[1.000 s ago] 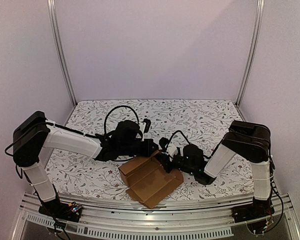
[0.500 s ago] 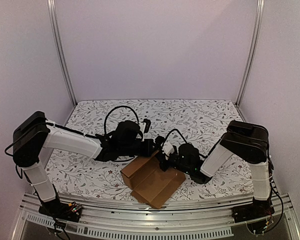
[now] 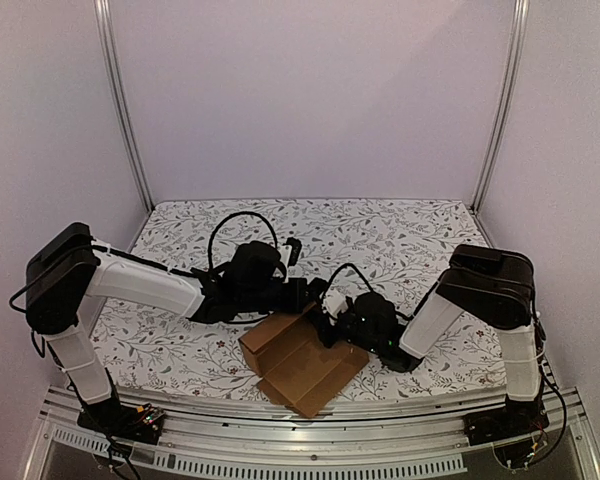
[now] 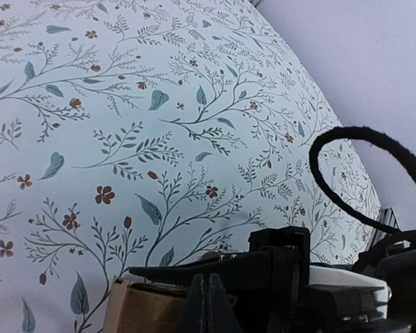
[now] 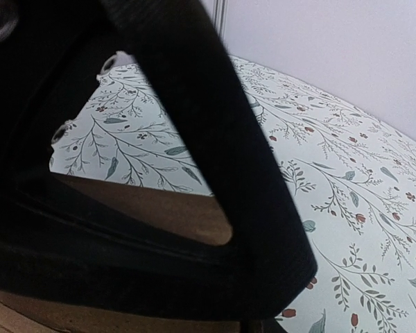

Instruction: Fold the paper box

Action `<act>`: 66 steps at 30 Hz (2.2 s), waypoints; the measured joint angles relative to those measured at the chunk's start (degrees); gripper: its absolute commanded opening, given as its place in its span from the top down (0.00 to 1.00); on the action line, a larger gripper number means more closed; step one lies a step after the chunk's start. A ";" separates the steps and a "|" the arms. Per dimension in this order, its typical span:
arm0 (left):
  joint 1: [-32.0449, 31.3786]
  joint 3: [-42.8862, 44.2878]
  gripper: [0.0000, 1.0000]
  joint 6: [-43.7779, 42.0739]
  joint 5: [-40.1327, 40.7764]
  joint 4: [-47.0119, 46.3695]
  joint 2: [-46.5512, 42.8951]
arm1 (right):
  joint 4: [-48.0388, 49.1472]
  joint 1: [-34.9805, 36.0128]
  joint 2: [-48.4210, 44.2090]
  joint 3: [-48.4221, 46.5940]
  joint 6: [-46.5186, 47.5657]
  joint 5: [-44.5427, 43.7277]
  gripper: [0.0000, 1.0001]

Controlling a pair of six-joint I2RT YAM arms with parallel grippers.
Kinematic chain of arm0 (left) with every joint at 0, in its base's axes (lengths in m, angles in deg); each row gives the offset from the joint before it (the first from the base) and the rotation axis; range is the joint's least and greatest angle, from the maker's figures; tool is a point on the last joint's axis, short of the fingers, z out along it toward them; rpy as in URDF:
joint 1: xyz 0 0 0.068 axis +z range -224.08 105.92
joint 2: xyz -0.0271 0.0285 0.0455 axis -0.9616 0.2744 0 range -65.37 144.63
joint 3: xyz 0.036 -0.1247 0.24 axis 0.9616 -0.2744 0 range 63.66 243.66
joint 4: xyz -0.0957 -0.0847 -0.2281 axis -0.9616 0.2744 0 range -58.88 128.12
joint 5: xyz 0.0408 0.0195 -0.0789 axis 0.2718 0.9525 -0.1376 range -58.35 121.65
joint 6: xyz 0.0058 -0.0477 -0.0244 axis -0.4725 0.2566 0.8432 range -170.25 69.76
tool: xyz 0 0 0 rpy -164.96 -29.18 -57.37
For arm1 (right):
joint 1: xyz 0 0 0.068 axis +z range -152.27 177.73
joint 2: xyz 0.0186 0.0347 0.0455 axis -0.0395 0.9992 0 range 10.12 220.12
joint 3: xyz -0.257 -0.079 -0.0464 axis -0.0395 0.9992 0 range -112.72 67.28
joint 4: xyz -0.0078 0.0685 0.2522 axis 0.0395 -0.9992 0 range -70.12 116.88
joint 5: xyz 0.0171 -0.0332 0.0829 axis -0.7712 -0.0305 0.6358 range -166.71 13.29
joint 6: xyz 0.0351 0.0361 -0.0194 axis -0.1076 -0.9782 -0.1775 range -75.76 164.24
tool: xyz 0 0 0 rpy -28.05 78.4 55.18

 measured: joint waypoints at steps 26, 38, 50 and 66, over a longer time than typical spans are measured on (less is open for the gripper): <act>0.00 0.00 1.00 0.13 0.92 0.07 -0.02 | -2.64 0.68 0.39 -0.02 0.83 -4.44 0.97; -0.02 0.00 0.92 0.20 1.07 1.25 -0.72 | -2.64 1.07 0.35 -0.04 0.04 -4.66 1.00; -0.07 2.40 0.46 -2.40 5.88 16.33 -9.66 | -13.44 1.14 -7.91 0.57 3.63 -3.45 1.00; 0.63 -0.72 0.33 -6.27 15.30 33.09 -31.47 | -83.41 -1.79 -29.55 -22.27 19.39 9.35 1.00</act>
